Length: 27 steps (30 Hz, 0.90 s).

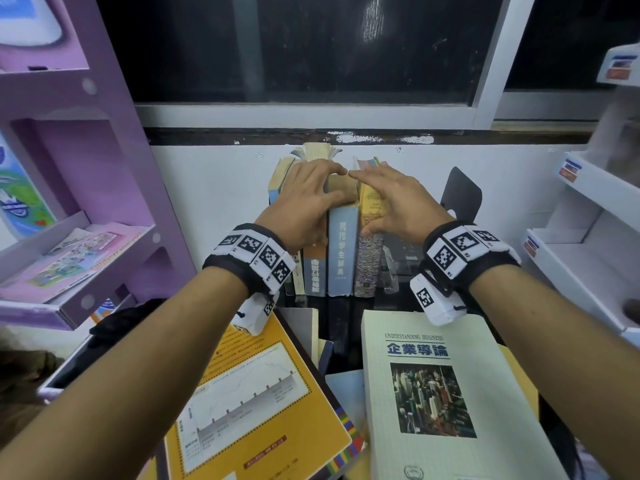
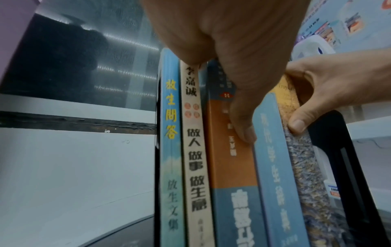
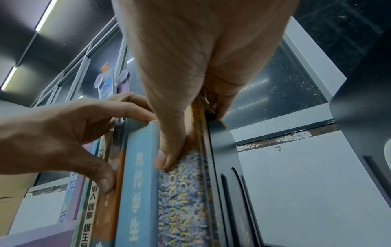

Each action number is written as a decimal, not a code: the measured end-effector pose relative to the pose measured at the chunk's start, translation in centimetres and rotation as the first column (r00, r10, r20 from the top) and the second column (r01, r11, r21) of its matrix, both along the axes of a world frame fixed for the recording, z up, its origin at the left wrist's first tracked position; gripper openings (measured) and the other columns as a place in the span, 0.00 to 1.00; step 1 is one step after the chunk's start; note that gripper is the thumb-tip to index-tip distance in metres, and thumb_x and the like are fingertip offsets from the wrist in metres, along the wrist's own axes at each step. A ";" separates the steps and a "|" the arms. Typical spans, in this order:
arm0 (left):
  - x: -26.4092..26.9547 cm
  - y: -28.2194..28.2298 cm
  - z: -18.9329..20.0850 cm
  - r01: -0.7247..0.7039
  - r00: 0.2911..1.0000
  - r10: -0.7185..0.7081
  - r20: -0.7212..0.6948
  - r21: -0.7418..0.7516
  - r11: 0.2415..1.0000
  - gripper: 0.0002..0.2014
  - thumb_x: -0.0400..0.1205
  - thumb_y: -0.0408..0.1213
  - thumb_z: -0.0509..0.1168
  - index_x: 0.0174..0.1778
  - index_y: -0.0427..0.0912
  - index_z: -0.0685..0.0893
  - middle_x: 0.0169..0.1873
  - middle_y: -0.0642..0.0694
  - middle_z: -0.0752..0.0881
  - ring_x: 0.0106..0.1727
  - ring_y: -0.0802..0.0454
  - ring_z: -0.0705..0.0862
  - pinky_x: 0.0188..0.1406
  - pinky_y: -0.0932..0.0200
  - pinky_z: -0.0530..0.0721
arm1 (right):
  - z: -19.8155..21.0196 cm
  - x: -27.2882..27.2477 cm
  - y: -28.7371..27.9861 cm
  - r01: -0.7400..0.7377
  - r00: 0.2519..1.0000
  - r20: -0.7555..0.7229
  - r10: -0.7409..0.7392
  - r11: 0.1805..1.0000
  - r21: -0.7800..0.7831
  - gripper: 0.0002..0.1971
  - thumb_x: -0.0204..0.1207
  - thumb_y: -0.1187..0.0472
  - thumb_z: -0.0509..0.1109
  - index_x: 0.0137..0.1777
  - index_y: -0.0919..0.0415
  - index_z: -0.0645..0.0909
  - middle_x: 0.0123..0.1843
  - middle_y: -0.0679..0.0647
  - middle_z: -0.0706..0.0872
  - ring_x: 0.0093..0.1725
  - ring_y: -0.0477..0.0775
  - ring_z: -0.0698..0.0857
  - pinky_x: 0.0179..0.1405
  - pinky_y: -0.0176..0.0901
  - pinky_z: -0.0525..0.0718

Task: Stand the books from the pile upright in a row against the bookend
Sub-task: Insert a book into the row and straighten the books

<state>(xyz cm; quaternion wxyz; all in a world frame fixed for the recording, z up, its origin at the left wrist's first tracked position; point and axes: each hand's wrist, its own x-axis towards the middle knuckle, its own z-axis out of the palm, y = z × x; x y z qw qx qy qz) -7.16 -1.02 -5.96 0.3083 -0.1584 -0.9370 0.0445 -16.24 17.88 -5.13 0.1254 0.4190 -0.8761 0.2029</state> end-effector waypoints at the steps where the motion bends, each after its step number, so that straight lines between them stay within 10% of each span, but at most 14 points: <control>1: 0.1 -0.1 0.0 0.000 1.000 0.000 -0.005 -0.007 1.000 0.38 0.57 0.37 0.83 0.67 0.49 0.81 0.70 0.38 0.72 0.71 0.39 0.65 0.69 0.42 0.64 | 0.0 0.0 0.0 -0.002 1.000 -0.009 0.002 1.000 0.010 0.52 0.58 0.52 0.86 0.82 0.45 0.63 0.83 0.53 0.65 0.83 0.55 0.60 0.78 0.45 0.58; 27: 0.4 0.3 -0.6 -0.053 0.998 0.054 -0.042 0.028 0.998 0.31 0.60 0.41 0.77 0.62 0.47 0.83 0.69 0.37 0.74 0.73 0.38 0.67 0.72 0.37 0.64 | -0.5 1.2 -0.3 0.051 0.996 -0.071 -0.051 0.999 -0.003 0.51 0.58 0.54 0.87 0.80 0.42 0.64 0.79 0.49 0.68 0.80 0.54 0.65 0.72 0.52 0.70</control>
